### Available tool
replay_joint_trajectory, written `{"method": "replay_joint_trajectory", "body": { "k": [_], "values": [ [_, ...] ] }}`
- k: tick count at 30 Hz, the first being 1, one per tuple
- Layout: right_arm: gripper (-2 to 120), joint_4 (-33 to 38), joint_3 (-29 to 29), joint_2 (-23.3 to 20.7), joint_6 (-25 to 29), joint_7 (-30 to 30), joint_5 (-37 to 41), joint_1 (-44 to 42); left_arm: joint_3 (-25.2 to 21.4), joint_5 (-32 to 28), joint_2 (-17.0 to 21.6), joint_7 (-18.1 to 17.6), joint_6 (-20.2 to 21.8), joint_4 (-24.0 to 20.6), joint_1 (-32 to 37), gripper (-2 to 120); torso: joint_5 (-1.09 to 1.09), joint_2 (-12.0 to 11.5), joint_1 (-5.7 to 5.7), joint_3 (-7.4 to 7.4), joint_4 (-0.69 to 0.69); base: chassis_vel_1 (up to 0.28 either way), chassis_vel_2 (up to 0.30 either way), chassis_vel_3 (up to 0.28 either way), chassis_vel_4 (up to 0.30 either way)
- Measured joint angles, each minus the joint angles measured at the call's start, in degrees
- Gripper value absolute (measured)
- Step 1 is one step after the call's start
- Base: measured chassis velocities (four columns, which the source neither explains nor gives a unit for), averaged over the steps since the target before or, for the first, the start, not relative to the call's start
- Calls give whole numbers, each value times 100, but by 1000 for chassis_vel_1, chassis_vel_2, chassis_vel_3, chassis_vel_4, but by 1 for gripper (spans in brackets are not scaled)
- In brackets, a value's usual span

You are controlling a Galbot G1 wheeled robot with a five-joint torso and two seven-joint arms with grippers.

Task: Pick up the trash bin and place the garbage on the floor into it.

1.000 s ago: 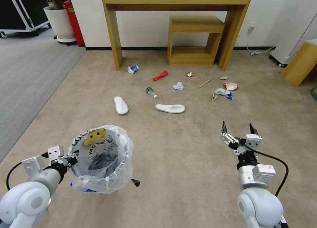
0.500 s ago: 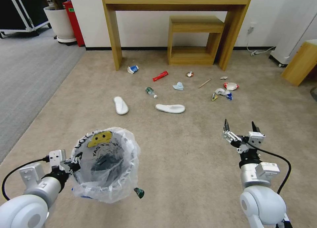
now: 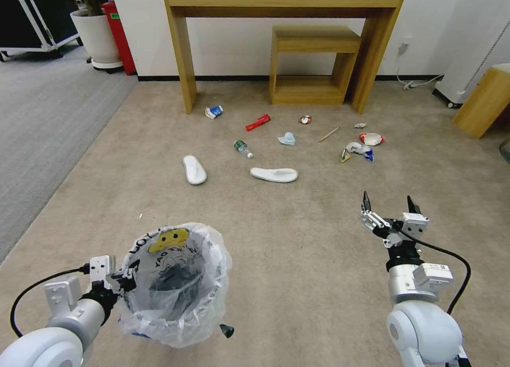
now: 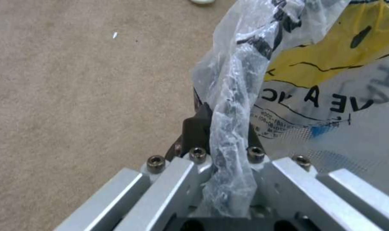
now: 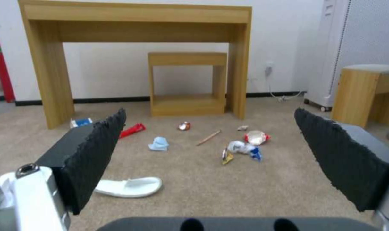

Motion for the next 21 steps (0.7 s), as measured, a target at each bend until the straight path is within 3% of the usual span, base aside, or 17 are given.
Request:
{"method": "replay_joint_trajectory", "body": {
  "k": [21],
  "values": [
    [100,68,81,71,36,60,-6,-28,95,-61,149,39,-42,233,-252,1,0,0,0,0,-1,0,0,0,0]
  ]
}}
